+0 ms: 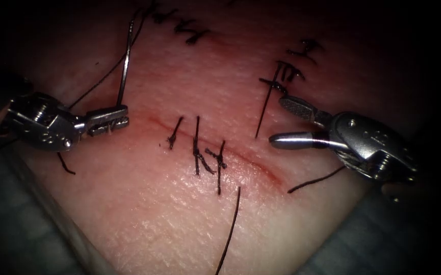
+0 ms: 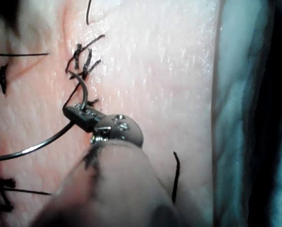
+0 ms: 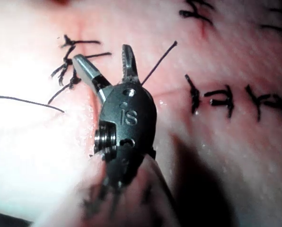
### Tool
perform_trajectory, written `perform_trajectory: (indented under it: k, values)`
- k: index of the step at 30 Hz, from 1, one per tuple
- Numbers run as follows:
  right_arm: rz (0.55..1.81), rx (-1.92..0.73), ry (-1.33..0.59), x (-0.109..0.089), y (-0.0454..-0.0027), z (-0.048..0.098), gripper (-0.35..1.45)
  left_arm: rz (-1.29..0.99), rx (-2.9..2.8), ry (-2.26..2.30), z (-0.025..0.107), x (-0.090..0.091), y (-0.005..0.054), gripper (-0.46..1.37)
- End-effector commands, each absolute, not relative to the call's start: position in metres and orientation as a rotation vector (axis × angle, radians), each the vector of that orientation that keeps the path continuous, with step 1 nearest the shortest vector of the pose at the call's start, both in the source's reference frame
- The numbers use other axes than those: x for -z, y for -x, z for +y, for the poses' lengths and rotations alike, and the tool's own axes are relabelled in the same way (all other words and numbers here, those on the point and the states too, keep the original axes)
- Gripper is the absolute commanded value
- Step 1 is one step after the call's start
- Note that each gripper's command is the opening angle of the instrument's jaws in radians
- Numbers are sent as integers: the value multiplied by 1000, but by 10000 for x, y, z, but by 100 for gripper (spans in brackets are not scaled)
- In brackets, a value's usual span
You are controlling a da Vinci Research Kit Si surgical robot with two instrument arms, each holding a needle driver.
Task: Wound Closure
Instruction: Set needle down with left grasper
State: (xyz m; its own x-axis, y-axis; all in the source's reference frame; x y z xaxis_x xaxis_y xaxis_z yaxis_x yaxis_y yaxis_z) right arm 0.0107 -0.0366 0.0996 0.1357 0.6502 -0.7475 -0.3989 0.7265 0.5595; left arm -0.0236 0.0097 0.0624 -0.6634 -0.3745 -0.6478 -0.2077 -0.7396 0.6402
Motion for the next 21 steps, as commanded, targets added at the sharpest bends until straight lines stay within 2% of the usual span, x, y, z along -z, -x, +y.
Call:
perform_trajectory:
  k: [1,7,21]
  values:
    - [1218,-767,-253,-996,-107,-366,116,-1102,2534,-1225,97,-623,236,-35]
    - [1218,-767,-253,-996,-107,-365,116,-1079,2478,-1188,97,-626,234,-35]
    - [1218,-767,-253,-997,-107,-364,116,-671,2457,-855,99,-648,239,-35]
